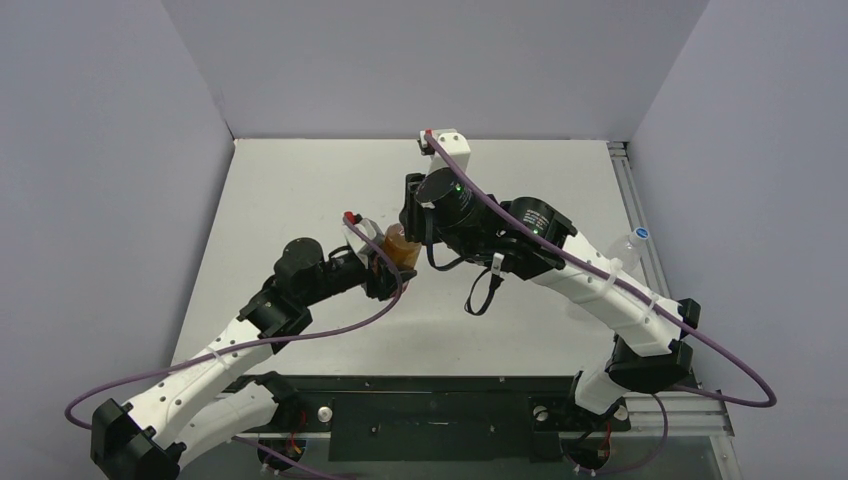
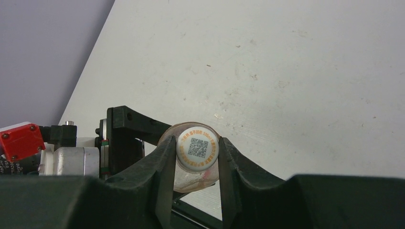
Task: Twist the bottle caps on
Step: Screw the bottle cap onto the plastic bottle.
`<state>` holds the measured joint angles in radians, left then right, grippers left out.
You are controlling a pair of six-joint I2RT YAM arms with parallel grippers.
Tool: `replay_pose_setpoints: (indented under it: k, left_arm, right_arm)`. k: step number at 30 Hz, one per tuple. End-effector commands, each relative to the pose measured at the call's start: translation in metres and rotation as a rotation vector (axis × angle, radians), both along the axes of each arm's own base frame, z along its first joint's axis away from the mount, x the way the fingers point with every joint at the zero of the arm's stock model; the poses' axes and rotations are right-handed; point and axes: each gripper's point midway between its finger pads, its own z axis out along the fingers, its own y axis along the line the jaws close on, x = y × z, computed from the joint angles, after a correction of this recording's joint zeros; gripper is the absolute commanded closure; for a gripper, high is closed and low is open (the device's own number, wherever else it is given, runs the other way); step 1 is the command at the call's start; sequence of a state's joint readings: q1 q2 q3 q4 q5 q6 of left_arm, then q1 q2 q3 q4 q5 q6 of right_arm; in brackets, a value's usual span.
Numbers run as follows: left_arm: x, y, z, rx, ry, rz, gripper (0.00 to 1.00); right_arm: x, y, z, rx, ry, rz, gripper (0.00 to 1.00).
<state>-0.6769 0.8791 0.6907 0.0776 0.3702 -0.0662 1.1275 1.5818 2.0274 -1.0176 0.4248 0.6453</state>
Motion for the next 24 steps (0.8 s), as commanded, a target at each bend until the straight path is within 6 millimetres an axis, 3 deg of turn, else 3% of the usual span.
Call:
replay_pose_setpoints:
  k: [1, 4, 8, 9, 10, 18, 22, 24]
  left_arm:
    - [0.001, -0.001, 0.014, -0.021, -0.039, -0.006, 1.0]
    - [-0.007, -0.003, 0.017, -0.026, -0.037, -0.045, 1.0]
    - [-0.034, -0.01, 0.029, -0.049, -0.042, -0.189, 1.0]
    - [-0.044, -0.011, 0.033, -0.06, -0.039, -0.239, 1.0]
    - [-0.049, -0.012, 0.038, -0.07, -0.042, -0.262, 1.0]
    - [-0.1, -0.014, 0.069, -0.169, -0.018, -0.505, 1.0]
    - [-0.116, -0.01, 0.081, -0.21, -0.017, -0.561, 1.0]
    - [-0.113, -0.009, 0.083, -0.216, -0.021, -0.538, 1.0]
  right_arm:
    - [-0.001, -0.003, 0.018, 0.027, -0.037, -0.012, 0.81]
    - [-0.001, -0.006, 0.018, 0.012, -0.042, 0.006, 0.91]
    - [-0.005, -0.009, 0.024, 0.023, -0.053, 0.141, 0.99]
    - [-0.01, -0.001, 0.022, 0.044, -0.04, 0.209, 1.0]
    - [-0.01, -0.006, 0.027, 0.053, -0.055, 0.236, 1.0]
    - [-0.059, 0.015, 0.041, 0.185, -0.088, 0.645, 1.0]
    - [-0.068, 0.016, 0.047, 0.208, -0.105, 0.713, 1.0]
    - [-0.067, 0.017, 0.047, 0.204, -0.103, 0.713, 1.0]
